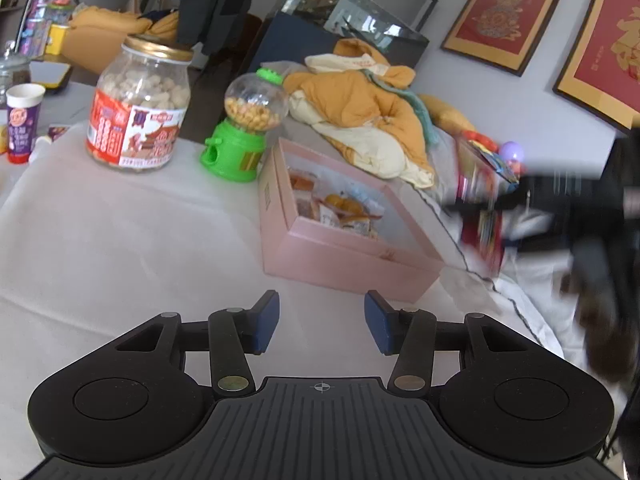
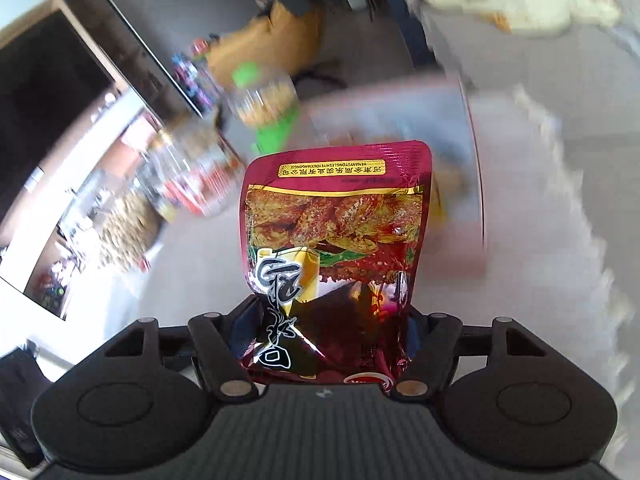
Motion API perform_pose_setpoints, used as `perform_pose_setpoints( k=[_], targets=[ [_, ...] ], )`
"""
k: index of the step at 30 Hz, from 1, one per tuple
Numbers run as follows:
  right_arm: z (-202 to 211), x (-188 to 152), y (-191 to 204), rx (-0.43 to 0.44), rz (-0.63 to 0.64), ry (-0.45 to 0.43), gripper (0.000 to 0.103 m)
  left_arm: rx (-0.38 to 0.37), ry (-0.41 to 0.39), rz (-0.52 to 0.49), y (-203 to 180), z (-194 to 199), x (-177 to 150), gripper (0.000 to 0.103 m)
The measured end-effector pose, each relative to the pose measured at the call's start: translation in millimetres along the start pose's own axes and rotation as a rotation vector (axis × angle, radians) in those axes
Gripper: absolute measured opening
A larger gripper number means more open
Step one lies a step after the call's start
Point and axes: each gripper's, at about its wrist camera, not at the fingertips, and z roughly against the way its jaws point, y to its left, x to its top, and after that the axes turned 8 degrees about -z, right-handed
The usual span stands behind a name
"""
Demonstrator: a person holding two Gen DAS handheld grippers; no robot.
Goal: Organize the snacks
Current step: 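Carry the red spicy snack bag into the box and open the right gripper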
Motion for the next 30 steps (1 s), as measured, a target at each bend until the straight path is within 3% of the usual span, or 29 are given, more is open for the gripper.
perform_pose_setpoints(
  k=[4,5,10,12,15,18,22,26,27,30],
  targets=[
    [7.4,52.9,41.9,-0.102,0.115,-0.123,0.072,0.024,0.021,-0.011,-2.6,-5.7,4.8,0.052],
    [-1.2,65.0,50.6,-0.148,0.153,-0.14,0.082,0.038,0.033,-0.014,-2.4,-8.9,5.0,0.052],
    [-65.9,87.1,66.2,-0.374,0.338,-0.165,0.083,0.103,0.086,-0.041,7.4,-17.7,-4.1,0.052],
    [-78.6,86.6,58.2,-0.35,0.312,-0.126,0.083,0.124,0.106,-0.049,12.8,-20.4,-8.4,0.052],
    [-81.2,83.4,36.3,-0.212,0.203,-0.07,0.083,0.145,0.13,-0.036,19.1,-25.8,-13.1,0.052],
    [-84.1,82.0,22.0,-0.16,0.136,-0.032,0.083,0.141,0.135,-0.036,16.4,-28.4,-14.3,0.052],
    [-74.2,78.8,14.9,-0.228,0.159,-0.137,0.083,0.14,0.132,-0.063,9.8,-27.2,-15.4,0.052],
    [-71.2,75.1,12.7,-0.413,0.203,-0.272,0.083,0.169,0.138,-0.064,9.8,-27.2,-15.3,0.052],
    [-71.5,77.5,9.0,-0.423,0.197,-0.272,0.083,0.173,0.135,-0.065,9.9,-26.7,-14.7,0.052],
    [-58.2,86.1,1.7,-0.322,0.148,-0.311,0.083,0.18,0.127,-0.071,10.4,-25.3,-12.2,0.052]
  ],
)
